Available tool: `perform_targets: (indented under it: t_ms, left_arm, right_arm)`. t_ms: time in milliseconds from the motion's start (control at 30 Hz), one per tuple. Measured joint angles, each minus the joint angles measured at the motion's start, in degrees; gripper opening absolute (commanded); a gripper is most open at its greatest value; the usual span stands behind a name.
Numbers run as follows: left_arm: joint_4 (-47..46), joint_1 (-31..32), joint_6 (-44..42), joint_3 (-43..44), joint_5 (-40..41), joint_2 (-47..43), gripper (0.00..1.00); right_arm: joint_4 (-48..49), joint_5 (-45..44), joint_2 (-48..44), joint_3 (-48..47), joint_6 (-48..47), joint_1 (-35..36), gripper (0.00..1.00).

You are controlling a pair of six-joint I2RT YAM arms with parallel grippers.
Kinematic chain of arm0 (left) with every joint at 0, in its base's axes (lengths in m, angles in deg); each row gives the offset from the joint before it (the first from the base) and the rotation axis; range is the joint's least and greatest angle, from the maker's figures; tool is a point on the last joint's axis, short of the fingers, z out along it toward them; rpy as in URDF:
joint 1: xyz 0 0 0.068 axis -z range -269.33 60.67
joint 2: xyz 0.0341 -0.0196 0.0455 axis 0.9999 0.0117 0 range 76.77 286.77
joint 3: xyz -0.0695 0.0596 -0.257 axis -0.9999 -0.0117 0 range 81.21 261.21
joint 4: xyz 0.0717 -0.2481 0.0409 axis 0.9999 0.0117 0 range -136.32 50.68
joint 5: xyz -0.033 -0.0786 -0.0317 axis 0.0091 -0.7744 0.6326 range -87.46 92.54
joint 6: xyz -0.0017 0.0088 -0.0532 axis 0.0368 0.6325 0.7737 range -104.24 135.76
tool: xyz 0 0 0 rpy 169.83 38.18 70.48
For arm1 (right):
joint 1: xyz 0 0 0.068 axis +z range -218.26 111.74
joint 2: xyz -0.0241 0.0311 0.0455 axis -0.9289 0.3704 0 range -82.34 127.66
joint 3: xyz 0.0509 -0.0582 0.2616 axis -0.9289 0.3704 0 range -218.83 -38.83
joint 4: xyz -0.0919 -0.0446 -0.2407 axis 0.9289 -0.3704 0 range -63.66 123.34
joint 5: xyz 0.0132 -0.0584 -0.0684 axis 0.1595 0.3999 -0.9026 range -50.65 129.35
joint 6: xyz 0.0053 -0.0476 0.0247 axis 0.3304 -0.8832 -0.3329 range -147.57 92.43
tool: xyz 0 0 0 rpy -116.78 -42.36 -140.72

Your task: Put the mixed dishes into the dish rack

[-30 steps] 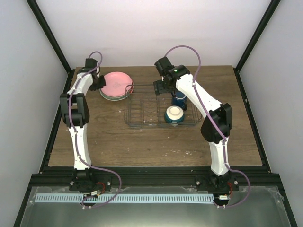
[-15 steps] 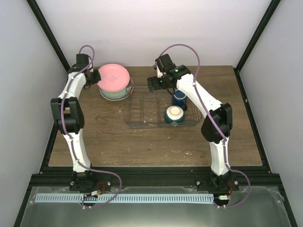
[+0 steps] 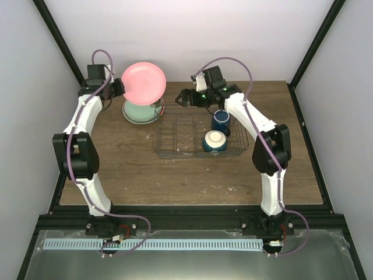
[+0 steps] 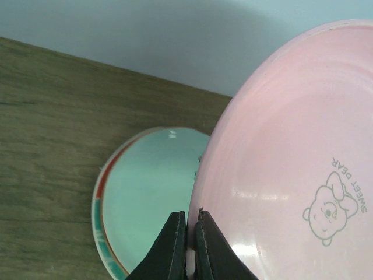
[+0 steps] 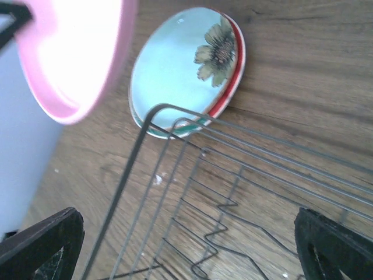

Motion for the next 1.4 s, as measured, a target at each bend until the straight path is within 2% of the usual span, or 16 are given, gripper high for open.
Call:
perform_targets:
  t_ms: [267,500,567,800,1000,1133,1300,1400]
  left_arm:
    - [-1.42,5.42,-2.43,-8.7,0.39,-5.33,0.0]
    - [-1.68,7.76,-2.43,-10.69,-0.85,-8.76,0.0]
    - [-1.9,8.02,-2.03,-10.95,-1.53,-9.86,0.0]
    - [-2.58,10.23,-0.68,-13.11,-2.32,-13.77,0.0]
    - [-2.99,12.96,0.39,-14.93,-2.91,-14.43,0.0]
    - [-2.99,12.9,0.55,-15.32,-3.26,-14.4,0.0]
    - [-3.67,12.83,0.94,-15.32,-3.67,-14.14,0.33]
    - [-4.39,12.83,1.29,-15.23,-3.87,-13.4,0.44]
  right_arm:
    - [8.48,6.99,-0.22,0.57,3.96,-1.51,1.0]
    - [10.62,8.57,0.31,-0.57,5.42,-1.49,0.99]
    - [10.64,8.46,0.39,-0.76,5.4,-1.51,0.96]
    - [11.02,8.68,0.5,-0.9,5.11,-1.51,0.7]
    - [12.33,10.91,1.16,-0.98,5.31,-1.51,0.38]
    - [12.57,11.67,1.25,-0.98,5.18,-1.51,0.26]
    - [12.09,11.63,1.25,-0.98,4.37,-1.62,0.24]
    - [10.91,10.86,1.27,-1.51,2.6,-1.62,0.21]
